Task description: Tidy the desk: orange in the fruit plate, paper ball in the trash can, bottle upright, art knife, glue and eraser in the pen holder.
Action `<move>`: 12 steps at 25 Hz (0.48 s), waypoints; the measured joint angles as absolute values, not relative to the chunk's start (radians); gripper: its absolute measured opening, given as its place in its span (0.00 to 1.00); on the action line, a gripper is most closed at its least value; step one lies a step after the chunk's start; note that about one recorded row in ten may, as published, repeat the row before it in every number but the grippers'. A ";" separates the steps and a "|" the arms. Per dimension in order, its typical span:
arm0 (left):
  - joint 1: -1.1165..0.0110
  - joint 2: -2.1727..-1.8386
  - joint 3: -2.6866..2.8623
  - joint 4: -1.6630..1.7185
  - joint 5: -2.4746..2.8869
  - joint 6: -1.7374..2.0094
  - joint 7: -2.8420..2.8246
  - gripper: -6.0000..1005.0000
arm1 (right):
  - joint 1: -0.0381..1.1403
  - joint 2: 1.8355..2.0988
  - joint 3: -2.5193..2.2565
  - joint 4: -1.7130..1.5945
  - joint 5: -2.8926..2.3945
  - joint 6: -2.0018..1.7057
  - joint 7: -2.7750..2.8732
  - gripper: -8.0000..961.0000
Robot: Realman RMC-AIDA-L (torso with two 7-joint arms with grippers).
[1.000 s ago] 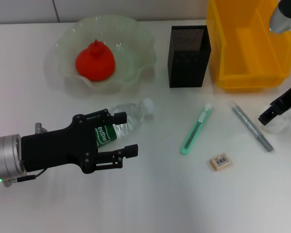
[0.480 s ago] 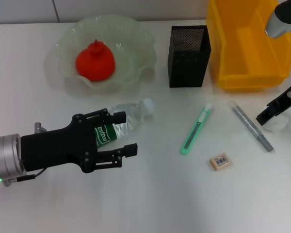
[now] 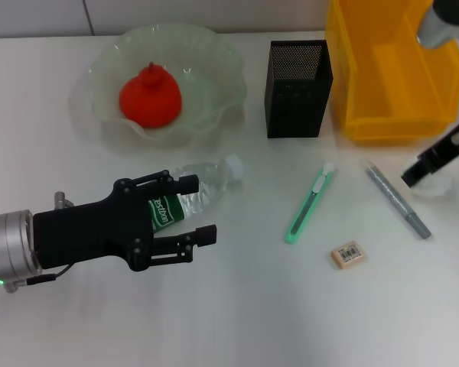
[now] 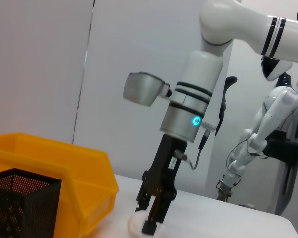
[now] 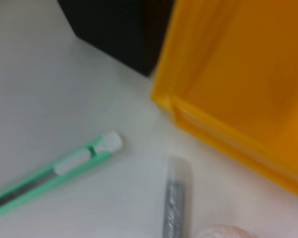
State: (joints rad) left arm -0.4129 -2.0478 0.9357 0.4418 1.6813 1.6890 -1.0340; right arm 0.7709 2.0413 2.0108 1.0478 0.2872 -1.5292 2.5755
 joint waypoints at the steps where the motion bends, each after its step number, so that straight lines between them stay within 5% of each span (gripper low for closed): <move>1: -0.413 -2.048 0.936 0.442 1.681 1.689 -1.034 0.79 | 0.770 2.041 2.013 1.076 0.300 -1.552 2.575 0.59; 12: -0.416 -2.054 0.936 0.442 1.681 1.686 -1.034 0.79 | 0.767 2.042 2.099 1.391 0.380 -1.646 2.612 0.58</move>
State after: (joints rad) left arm -0.4157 -2.0537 0.9357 0.4418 1.6812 1.6861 -1.0338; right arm 0.7675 2.0417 2.0991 1.3905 0.3799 -1.6457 2.6116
